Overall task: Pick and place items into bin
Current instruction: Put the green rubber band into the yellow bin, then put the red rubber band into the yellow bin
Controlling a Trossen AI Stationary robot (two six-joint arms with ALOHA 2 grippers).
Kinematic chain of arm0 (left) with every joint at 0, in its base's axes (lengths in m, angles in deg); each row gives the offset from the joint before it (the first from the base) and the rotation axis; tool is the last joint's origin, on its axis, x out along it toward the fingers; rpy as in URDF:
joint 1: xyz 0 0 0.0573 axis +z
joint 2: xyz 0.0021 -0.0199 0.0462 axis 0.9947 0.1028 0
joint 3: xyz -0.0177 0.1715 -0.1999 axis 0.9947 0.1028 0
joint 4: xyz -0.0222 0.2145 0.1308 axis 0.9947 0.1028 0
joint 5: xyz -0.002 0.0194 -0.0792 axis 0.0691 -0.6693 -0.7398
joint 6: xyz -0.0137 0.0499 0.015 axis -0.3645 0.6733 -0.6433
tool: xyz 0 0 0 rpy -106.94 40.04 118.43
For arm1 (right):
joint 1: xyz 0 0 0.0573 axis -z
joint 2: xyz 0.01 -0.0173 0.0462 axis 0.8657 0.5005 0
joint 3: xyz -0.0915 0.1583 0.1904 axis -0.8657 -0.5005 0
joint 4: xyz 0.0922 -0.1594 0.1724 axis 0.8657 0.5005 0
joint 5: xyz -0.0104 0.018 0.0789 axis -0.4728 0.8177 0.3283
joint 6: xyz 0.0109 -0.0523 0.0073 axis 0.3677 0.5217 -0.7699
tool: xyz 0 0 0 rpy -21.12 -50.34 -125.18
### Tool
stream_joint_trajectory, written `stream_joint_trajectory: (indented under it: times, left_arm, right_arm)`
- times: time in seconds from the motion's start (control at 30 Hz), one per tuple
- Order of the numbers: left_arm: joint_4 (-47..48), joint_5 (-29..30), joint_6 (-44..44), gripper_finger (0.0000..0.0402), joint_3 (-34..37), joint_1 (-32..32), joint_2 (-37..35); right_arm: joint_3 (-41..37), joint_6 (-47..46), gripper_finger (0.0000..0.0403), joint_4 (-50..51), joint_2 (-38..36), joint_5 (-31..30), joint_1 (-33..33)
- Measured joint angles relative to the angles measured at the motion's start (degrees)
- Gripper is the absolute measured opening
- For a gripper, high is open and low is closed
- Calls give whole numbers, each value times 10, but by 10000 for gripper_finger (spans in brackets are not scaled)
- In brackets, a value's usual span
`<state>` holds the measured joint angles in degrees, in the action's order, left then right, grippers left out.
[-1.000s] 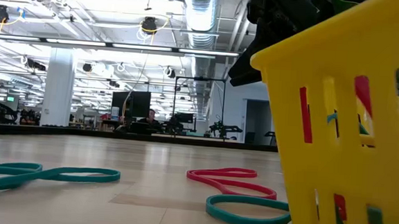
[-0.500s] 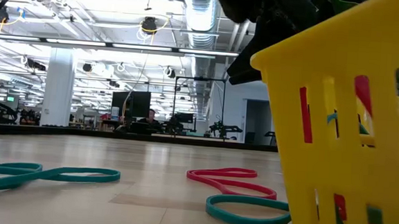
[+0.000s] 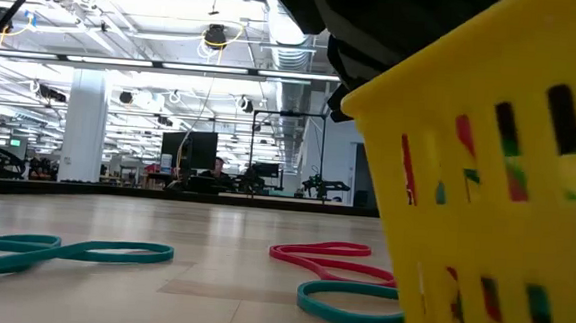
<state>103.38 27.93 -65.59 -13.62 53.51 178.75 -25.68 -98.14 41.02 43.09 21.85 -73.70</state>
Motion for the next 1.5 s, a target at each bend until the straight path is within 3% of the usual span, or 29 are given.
stream_joint_trajectory:
  times: [0.37, 0.67, 0.83, 1.13, 1.33, 1.5]
  left_arm:
    - [7, -12, 6, 69, -5, 0, -3]
    - [170, 12, 13, 85, -107, 2, -19]
    - [244, 24, 18, 85, -108, 15, -90]
    - [415, 110, -24, 85, -108, 20, -286]
    - [574, 168, -123, 85, -108, 21, -403]
    - [716, 267, -221, 85, -105, -3, -453]
  right_arm:
    - [0, 4, 153, 0, 0, 0, 0]
    - [0, 0, 153, -3, 0, 0, -1]
    - [0, -5, 153, -4, 0, 2, -1]
    - [0, -5, 153, -53, 0, 2, 4]
    - [0, -5, 153, -87, 0, 2, 8]
    - [0, 3, 153, -91, 0, 2, 18]
